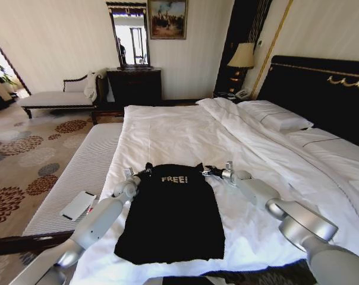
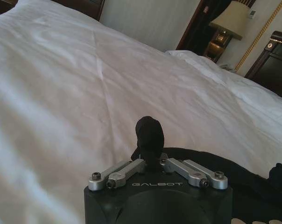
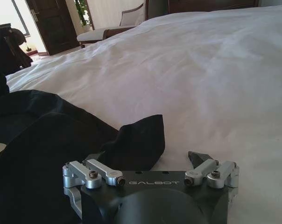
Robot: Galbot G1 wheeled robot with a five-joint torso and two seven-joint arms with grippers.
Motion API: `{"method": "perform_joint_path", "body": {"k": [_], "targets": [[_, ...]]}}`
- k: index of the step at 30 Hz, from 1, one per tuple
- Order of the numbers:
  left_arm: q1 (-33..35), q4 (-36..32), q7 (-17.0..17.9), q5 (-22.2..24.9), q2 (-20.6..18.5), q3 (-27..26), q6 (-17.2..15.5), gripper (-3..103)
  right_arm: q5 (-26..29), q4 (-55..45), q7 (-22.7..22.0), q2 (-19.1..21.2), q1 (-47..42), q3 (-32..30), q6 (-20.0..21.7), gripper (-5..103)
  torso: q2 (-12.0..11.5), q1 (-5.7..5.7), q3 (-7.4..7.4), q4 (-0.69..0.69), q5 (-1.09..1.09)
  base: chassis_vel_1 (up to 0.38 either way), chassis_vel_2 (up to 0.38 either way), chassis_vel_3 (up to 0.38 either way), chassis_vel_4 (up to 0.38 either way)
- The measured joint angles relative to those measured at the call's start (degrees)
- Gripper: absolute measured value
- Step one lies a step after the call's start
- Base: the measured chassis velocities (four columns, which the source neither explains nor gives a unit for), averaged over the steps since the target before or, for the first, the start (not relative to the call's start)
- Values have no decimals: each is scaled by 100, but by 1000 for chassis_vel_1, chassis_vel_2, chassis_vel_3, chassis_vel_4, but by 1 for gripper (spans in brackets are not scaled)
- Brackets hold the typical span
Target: Fold the clothes on the bed.
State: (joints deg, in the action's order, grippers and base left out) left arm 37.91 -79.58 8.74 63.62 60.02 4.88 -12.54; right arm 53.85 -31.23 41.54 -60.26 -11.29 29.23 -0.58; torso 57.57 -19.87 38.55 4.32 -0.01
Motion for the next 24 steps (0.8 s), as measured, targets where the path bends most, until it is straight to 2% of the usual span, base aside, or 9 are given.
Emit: {"method": "perform_joint_path", "body": {"k": [4,6,7,10,12,17,21,22,24], "targets": [[-1,-4,1,-1,0,1,0,2,3,51,58,-91,59,75,32,98,0,0,0,-1,1,0,0,0,0],[4,-10,3,-1,-2,-4,0,2,2,95,131,-155,87,114,37,90,0,0,0,-1,0,0,0,0,0],[4,-10,3,-1,-2,-4,0,2,2,95,131,-155,87,114,37,90,0,0,0,-1,0,0,0,0,0],[23,-25,7,-1,-8,-29,1,2,-2,123,196,-206,94,138,38,79,0,0,0,-1,0,0,0,0,0],[33,-30,7,-5,-19,-40,2,2,-2,119,213,-208,94,141,38,68,0,0,0,-1,0,0,0,0,0],[36,-31,7,-10,-19,-51,5,2,5,103,220,-205,94,141,33,57,0,0,0,-1,1,0,0,0,0],[27,-48,22,-22,-2,-46,6,2,37,47,213,-165,94,139,29,36,0,0,0,-1,1,0,0,0,0],[27,-48,22,-22,-2,-46,6,2,37,47,213,-165,94,139,29,36,0,0,0,-1,1,0,0,0,0],[24,-56,32,-26,3,-41,6,2,77,28,205,-148,94,137,22,25,0,0,0,-1,1,0,0,0,0]]}}
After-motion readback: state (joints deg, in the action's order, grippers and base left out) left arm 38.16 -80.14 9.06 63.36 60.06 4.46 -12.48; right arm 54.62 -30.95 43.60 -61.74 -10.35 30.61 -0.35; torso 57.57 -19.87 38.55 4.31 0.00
